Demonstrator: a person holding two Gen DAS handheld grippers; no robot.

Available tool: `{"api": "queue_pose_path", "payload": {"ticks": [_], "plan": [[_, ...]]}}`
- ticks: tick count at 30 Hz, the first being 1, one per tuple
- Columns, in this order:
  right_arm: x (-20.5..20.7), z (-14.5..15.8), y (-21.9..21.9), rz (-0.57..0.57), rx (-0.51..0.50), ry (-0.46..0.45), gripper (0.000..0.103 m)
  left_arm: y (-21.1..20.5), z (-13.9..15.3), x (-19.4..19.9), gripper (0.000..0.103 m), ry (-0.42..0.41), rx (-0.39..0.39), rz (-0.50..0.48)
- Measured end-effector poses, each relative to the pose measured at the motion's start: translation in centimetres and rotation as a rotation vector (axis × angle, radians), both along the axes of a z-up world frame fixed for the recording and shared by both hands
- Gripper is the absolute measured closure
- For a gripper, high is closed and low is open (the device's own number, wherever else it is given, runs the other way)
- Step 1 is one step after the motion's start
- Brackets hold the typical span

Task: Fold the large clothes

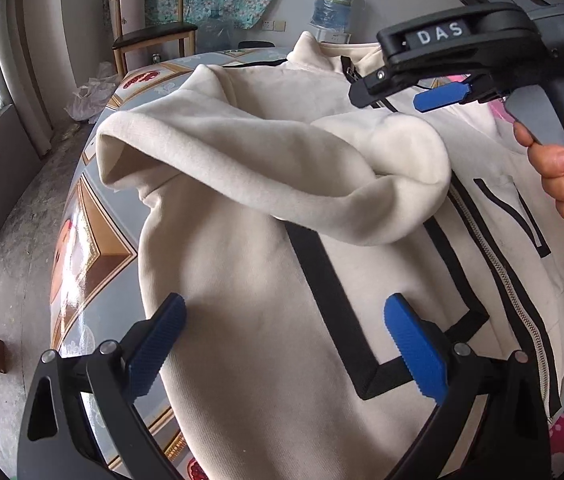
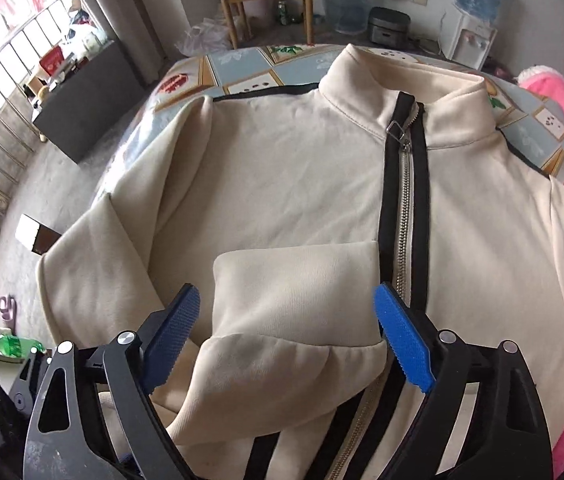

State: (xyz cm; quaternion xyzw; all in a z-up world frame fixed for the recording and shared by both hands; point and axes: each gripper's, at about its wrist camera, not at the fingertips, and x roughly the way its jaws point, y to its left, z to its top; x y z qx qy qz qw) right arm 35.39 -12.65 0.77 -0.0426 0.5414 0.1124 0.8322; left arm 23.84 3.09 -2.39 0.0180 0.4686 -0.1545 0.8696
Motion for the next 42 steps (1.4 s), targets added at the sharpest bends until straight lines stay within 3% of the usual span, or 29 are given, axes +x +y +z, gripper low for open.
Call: {"api": "queue_pose_path", "payload": {"ticks": [5,7,8,11,13,18,21,27,30,31,32,34,38,42], "plan": [[0.1,-0.8,-0.7,-0.004,-0.034,0.01,0.058,-0.3,-0.2,0.0,0.005,-0.001,0.024,0.004],[0.1,-0.6,-1.1,-0.01,-0.012,0.001,0.09,-0.4,-0.2,0.0,0.005,-0.002,0.036,0.005],[0.0,-0.4,-1.5,-0.017,-0.001,-0.007,0.099,-0.5,-0.2,-0.1,0.005,-0.002,0.041,0.005],[-0.2,1.3,-2.3,-0.048,0.028,-0.067,0.103,-0.6,-0.2,0.0,0.005,-0.002,0.051,0.01],[-0.8,3.7,-3.5,-0.074,0.096,-0.139,0.103,-0.7,-0.2,0.0,0.005,-0.003,0.052,0.016],[-4.2,9.9,-8.0,-0.065,0.384,-0.363,0.103,-0.8,-0.2,0.4,0.005,0.001,0.049,0.032],[-6.7,10.2,-10.5,-0.043,0.496,-0.432,0.103,-0.8,-0.2,0.6,0.005,0.004,0.044,0.04],[-10.9,3.7,-15.7,-0.129,0.501,-0.284,0.102,-0.8,-0.3,0.4,0.005,-0.001,0.047,0.039],[-12.0,1.8,-17.1,-0.174,0.477,-0.207,0.097,-0.8,-0.2,0.4,0.005,0.0,0.046,0.038],[-11.9,1.6,-17.5,-0.188,0.468,-0.193,0.088,-0.8,-0.2,0.4,0.005,0.0,0.045,0.037],[-12.1,1.7,-17.8,-0.2,0.457,-0.183,0.069,-0.8,-0.2,0.4,0.005,0.001,0.044,0.038],[-11.7,2.4,-17.9,-0.219,0.431,-0.181,0.043,-0.7,-0.2,0.4,0.005,0.001,0.042,0.04],[-9.3,3.8,-16.7,-0.188,0.379,-0.165,0.038,-0.8,-0.3,0.4,0.005,-0.001,0.047,0.043],[-5.7,4.8,-12.6,-0.102,0.297,-0.126,0.032,-1.0,-0.3,0.4,0.005,-0.004,0.063,0.041]]}}
